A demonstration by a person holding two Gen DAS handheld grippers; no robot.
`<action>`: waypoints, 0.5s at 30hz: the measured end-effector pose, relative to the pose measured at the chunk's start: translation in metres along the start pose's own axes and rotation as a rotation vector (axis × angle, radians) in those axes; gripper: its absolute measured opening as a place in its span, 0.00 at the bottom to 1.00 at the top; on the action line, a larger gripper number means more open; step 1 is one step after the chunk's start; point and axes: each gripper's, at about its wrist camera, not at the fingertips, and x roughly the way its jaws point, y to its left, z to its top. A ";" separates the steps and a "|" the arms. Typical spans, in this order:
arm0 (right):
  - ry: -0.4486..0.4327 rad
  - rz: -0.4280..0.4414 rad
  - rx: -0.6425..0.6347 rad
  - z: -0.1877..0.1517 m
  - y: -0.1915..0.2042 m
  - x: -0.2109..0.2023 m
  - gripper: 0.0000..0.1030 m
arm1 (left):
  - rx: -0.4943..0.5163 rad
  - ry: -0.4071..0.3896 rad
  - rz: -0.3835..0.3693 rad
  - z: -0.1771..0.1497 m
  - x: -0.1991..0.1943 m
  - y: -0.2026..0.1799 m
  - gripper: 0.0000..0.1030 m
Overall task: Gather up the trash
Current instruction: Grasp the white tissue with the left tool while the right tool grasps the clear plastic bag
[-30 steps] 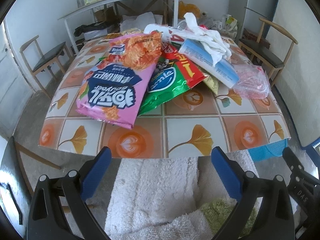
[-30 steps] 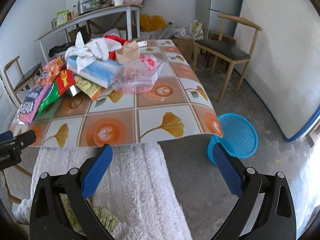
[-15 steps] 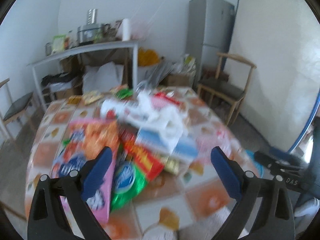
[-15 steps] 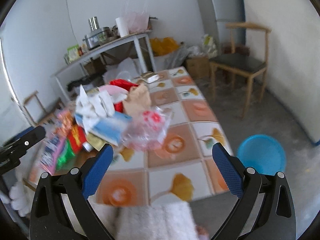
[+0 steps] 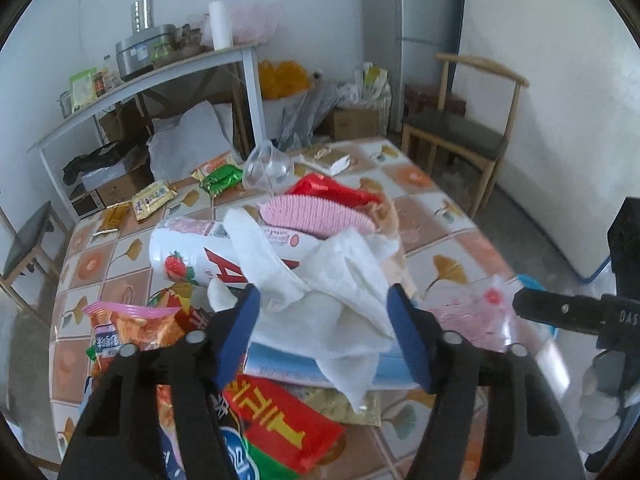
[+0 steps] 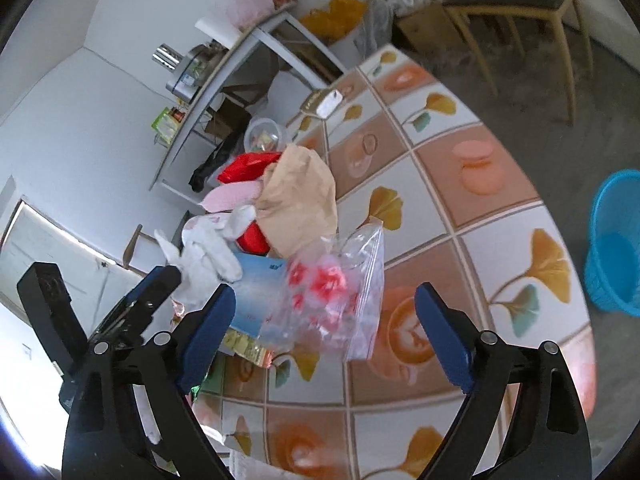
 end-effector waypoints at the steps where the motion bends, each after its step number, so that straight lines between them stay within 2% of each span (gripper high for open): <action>1: 0.017 0.011 0.015 0.001 -0.003 0.004 0.79 | 0.004 0.008 0.008 0.000 0.004 0.001 0.55; 5: 0.061 0.035 0.055 0.005 -0.016 0.013 0.71 | 0.021 0.007 0.032 0.000 0.010 0.000 0.44; 15: 0.089 0.077 0.105 0.004 -0.032 0.002 0.37 | 0.041 -0.001 0.055 0.001 0.008 -0.003 0.21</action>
